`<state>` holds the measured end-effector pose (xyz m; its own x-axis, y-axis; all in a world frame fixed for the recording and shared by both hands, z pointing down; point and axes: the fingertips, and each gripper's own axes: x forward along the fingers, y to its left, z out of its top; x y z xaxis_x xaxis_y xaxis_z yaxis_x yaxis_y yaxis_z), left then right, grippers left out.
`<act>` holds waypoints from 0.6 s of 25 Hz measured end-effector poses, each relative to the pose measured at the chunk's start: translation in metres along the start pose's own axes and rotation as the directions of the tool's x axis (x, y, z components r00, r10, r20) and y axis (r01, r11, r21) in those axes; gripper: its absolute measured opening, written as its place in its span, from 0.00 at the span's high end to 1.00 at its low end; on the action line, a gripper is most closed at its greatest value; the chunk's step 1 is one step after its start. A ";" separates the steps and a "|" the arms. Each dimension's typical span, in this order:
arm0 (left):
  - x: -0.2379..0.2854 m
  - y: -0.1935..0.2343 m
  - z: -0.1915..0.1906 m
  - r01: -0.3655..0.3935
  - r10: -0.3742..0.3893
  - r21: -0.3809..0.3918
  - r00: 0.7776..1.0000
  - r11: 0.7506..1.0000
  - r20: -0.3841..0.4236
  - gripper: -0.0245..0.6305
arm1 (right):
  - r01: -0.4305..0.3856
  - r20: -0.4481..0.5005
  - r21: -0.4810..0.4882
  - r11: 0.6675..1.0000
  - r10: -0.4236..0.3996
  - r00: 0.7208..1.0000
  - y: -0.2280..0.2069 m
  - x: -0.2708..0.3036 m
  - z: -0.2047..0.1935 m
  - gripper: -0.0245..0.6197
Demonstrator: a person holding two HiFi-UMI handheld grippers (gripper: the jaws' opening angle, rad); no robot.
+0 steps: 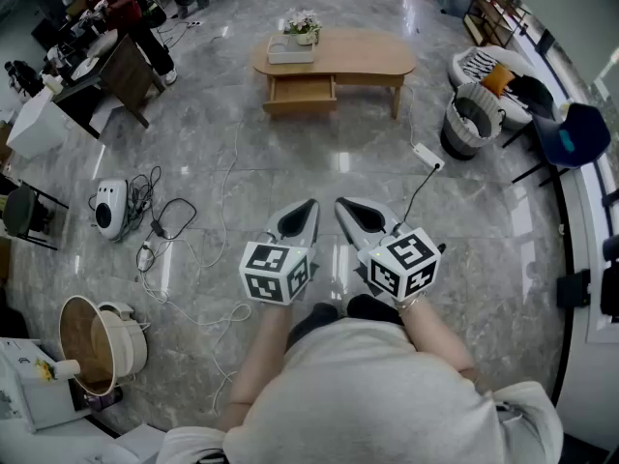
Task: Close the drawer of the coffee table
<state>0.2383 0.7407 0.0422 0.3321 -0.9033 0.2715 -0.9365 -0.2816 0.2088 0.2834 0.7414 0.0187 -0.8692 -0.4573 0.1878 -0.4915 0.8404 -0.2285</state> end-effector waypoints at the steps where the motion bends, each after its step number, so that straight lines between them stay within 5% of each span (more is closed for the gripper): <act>1: 0.001 0.001 0.001 -0.003 0.003 0.003 1.000 1.000 0.002 0.96 | -0.002 0.003 0.012 1.000 0.002 1.000 -0.002 0.001 0.001 0.96; 15: 0.003 0.010 0.004 0.025 -0.025 -0.009 1.000 1.000 0.018 0.96 | 0.036 0.054 0.002 0.999 -0.036 0.998 -0.002 0.013 0.009 0.96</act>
<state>0.2295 0.7339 0.0417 0.3534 -0.9018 0.2488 -0.9268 -0.3013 0.2243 0.2729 0.7315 0.0132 -0.8525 -0.5024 0.1441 -0.5226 0.8226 -0.2238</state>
